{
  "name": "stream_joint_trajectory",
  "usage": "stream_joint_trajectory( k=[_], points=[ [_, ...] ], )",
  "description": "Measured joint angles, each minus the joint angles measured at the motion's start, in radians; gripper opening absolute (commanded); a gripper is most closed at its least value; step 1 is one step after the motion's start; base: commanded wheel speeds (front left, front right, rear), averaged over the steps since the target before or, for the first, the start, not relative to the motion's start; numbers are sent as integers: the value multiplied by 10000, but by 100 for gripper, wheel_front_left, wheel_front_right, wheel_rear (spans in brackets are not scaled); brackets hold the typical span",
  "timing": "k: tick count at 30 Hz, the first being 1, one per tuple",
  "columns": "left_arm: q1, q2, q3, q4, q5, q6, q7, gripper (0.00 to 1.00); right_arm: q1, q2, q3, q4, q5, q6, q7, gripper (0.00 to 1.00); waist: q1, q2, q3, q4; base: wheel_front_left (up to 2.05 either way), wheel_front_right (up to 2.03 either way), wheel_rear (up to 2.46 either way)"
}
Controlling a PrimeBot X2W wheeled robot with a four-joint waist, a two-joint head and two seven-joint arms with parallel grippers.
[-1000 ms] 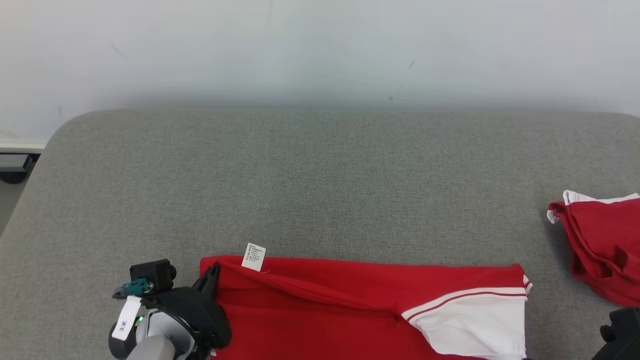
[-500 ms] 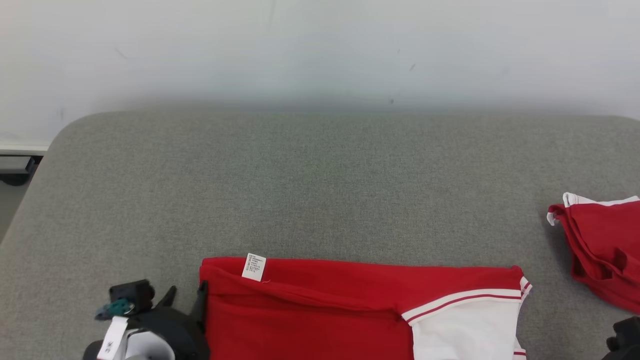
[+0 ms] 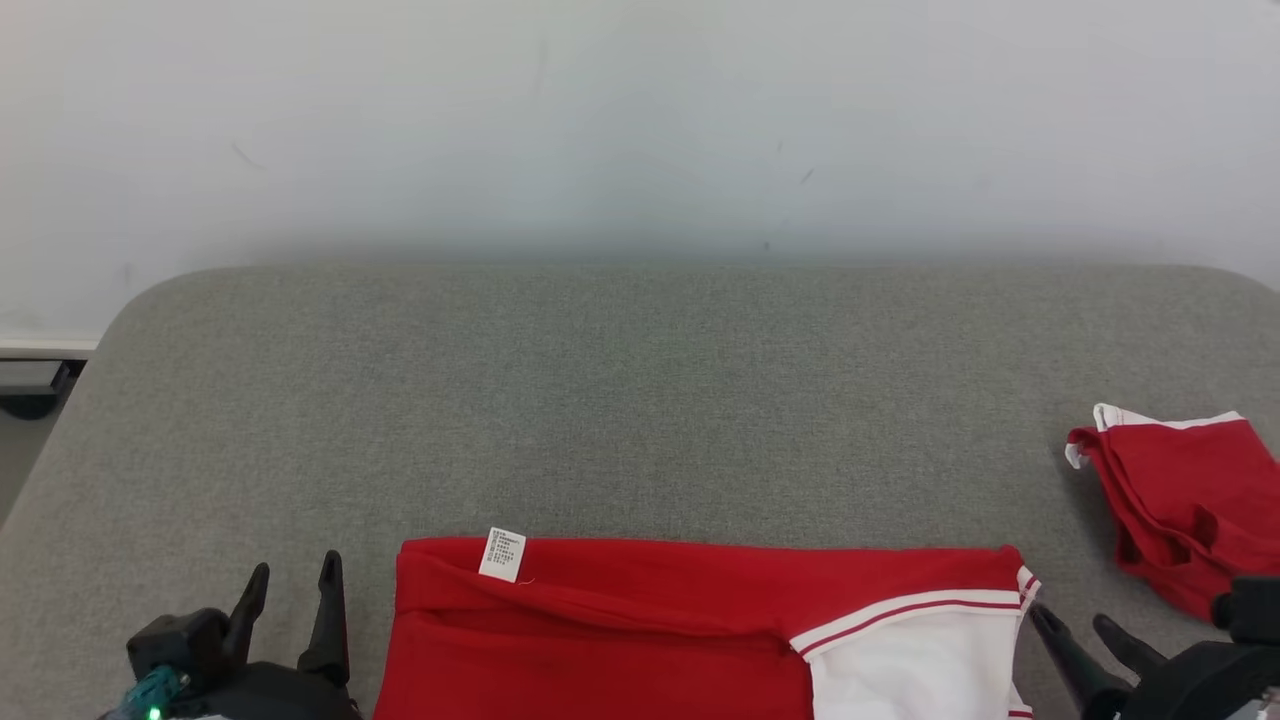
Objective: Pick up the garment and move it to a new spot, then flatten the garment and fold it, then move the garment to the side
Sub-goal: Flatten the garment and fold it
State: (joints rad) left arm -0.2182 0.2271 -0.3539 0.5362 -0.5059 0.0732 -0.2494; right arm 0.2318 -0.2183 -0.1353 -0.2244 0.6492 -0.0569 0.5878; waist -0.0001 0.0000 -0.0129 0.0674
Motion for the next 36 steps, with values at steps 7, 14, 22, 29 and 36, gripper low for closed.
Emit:
stream_joint_trajectory(
  k=[7,14,22,29,36],
  points=[
    [1145,94,303,-1808,351,159,-27,100,-466,683,405,125,-706,54,-1783,100,0,0,-156,-291,0,0,0],
    [1745,267,692,-3419,556,234,-27,100,-1243,1091,784,702,-1083,445,-3350,100,0,0,-230,-628,0,0,0],
    [2247,334,897,-4403,629,265,-27,100,-1691,1091,1252,1553,-1160,1241,-4401,100,1,0,-284,-800,0,0,0],
    [2555,443,1112,-4801,669,330,-27,100,-2258,1034,1381,2027,-1225,1450,-5056,100,1,0,-311,-805,0,0,0],
    [2800,462,1166,-5127,918,412,-27,100,-2197,1078,1371,2452,-1221,1467,-5549,100,1,0,-363,-671,0,0,0]
  ],
)
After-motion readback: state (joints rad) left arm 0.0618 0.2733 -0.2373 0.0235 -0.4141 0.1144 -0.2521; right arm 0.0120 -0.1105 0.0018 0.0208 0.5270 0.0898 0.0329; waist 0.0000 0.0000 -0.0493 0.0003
